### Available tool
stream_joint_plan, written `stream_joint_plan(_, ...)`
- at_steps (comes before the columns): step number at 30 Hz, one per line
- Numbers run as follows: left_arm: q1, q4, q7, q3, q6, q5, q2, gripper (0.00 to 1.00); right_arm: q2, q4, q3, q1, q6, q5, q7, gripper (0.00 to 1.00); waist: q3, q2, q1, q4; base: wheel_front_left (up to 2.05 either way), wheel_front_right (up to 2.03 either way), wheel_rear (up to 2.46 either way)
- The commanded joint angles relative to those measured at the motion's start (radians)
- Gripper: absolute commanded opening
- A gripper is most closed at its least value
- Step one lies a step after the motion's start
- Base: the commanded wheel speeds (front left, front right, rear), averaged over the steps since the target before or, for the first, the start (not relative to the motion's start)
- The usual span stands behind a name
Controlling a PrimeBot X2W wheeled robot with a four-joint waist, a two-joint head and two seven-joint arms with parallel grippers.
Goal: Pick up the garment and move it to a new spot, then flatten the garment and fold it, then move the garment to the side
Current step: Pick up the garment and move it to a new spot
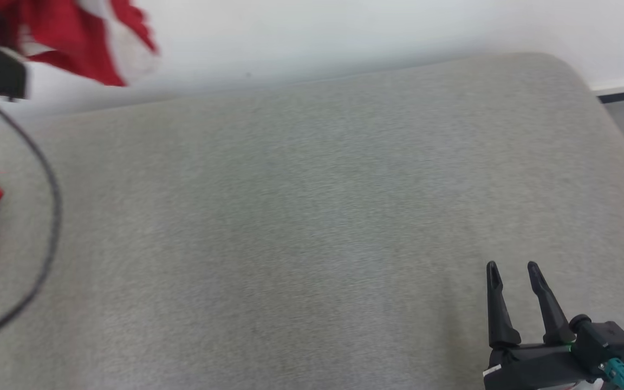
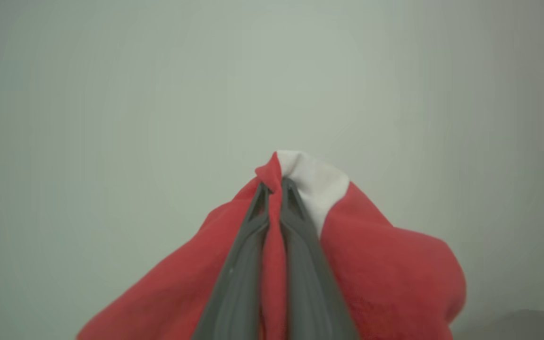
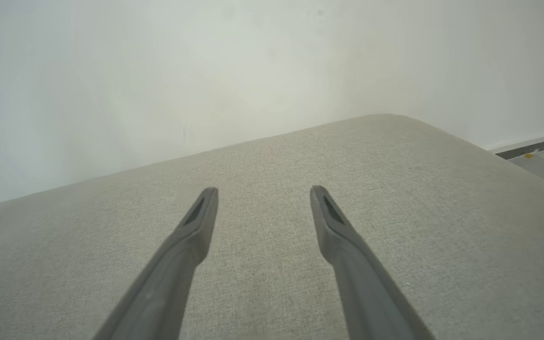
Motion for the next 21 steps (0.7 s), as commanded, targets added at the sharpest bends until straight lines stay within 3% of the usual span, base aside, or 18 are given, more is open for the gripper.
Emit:
stream_joint_plan(1,0.018,-0.040,0.016,-0.021,0.011,-0.005,-0.028,0.00,-0.002,0.006,0.000,0.013,0.003,0.005,-0.007,1.00,-0.032,0.0001,0.0000,-0.072,0.00,0.00,0.00)
stream_joint_plan(10,0.080,-0.101,0.023,-0.151,0.036,-0.025,-0.189,0.00,-0.002,0.023,0.010,0.009,0.003,0.017,-0.012,1.00,-0.028,0.0001,0.0000,-0.135,0.00,0.00,0.00)
stream_joint_plan(21,0.299,-0.037,-0.032,-0.234,0.067,-0.022,-0.247,0.00,-0.002,0.011,0.020,0.005,0.003,0.031,-0.011,1.00,-0.009,0.0001,0.0000,-0.171,0.00,0.00,0.00)
